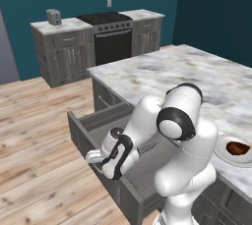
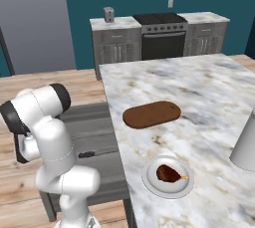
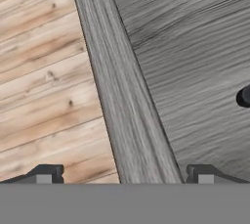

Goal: Pick up the knife from the drawer and place it on the cutting board. Then place the meat from the plate to the cutting board.

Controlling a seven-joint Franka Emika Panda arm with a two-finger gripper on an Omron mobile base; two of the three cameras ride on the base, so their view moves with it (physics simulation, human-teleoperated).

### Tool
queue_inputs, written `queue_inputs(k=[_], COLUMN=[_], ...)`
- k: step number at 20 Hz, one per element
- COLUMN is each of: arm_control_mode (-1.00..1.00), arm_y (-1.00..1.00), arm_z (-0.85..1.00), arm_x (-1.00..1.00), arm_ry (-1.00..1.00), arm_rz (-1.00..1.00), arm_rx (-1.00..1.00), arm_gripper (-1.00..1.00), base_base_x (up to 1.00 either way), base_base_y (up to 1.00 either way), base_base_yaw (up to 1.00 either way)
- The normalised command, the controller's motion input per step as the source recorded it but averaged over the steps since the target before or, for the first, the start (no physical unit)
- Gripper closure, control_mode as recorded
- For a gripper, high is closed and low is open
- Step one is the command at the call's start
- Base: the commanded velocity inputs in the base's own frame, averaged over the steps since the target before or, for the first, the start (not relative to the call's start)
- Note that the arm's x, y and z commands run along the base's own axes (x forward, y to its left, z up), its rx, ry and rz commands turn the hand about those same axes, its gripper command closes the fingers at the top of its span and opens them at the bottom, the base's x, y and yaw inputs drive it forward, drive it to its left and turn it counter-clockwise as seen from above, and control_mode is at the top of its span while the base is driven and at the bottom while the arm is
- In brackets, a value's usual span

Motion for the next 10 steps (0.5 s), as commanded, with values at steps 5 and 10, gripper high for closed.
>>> queue_inputs(k=[5,10], arm_control_mode=[-1.0,-1.0], arm_y=[0.68,1.0], arm_z=[0.0,0.0], arm_x=[-0.21,-0.56], arm_ry=[-0.11,-0.11], arm_rz=[-0.03,0.0], arm_rx=[-0.05,-0.01], arm_gripper=[-1.0,-1.0], base_base_x=[0.0,0.0], base_base_y=[0.0,0.0], base_base_yaw=[0.0,0.0])
